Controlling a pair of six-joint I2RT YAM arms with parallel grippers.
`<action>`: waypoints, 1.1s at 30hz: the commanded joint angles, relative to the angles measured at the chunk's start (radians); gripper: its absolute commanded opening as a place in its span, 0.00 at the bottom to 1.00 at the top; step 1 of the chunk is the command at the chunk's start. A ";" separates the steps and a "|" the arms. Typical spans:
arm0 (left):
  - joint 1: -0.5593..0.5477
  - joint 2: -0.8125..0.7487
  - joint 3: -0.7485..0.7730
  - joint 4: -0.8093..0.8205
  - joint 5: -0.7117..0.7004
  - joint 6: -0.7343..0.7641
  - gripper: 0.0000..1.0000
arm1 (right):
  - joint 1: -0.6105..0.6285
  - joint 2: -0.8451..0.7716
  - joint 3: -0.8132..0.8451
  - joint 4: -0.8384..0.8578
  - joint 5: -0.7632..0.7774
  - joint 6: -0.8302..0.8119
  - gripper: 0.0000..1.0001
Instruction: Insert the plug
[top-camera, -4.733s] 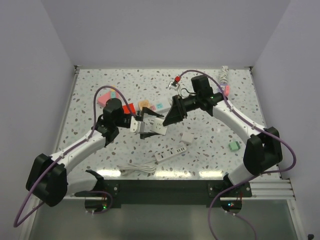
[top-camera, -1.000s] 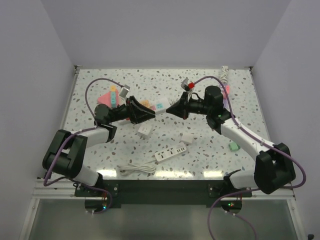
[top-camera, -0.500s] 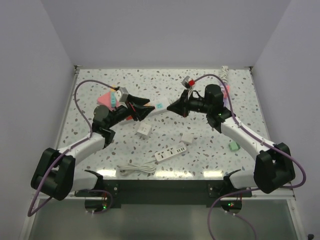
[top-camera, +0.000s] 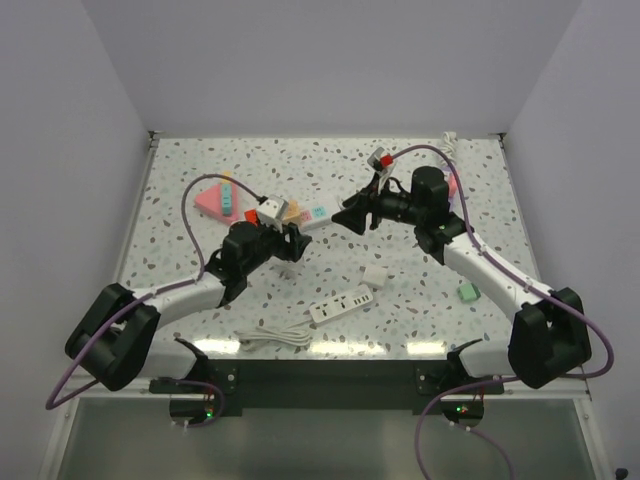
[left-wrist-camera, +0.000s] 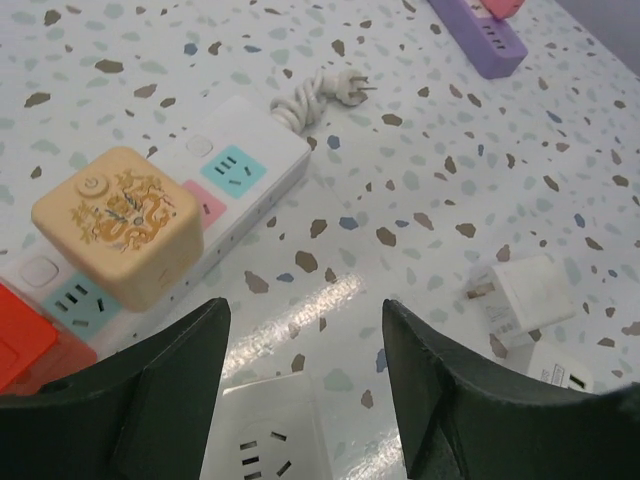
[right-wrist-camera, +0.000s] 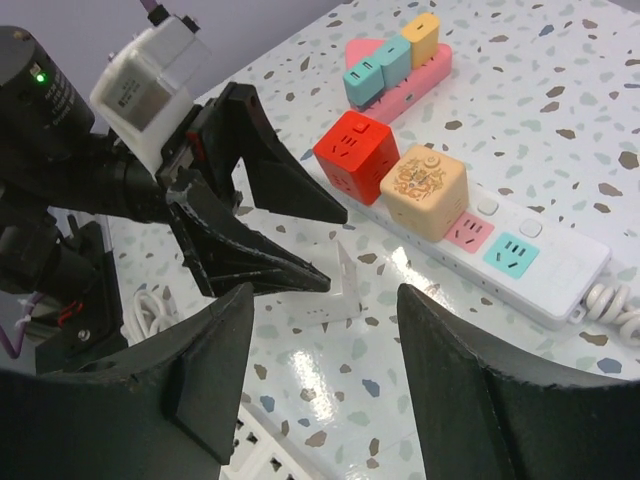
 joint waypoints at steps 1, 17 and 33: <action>-0.034 0.004 -0.015 -0.059 -0.154 0.033 0.68 | -0.007 -0.042 0.008 0.011 0.021 0.006 0.63; -0.056 0.013 -0.053 -0.147 -0.145 -0.024 0.69 | -0.007 -0.007 0.017 0.012 -0.003 0.018 0.66; -0.080 0.012 -0.070 -0.207 -0.307 -0.033 0.73 | -0.008 0.027 0.036 0.011 -0.029 0.021 0.70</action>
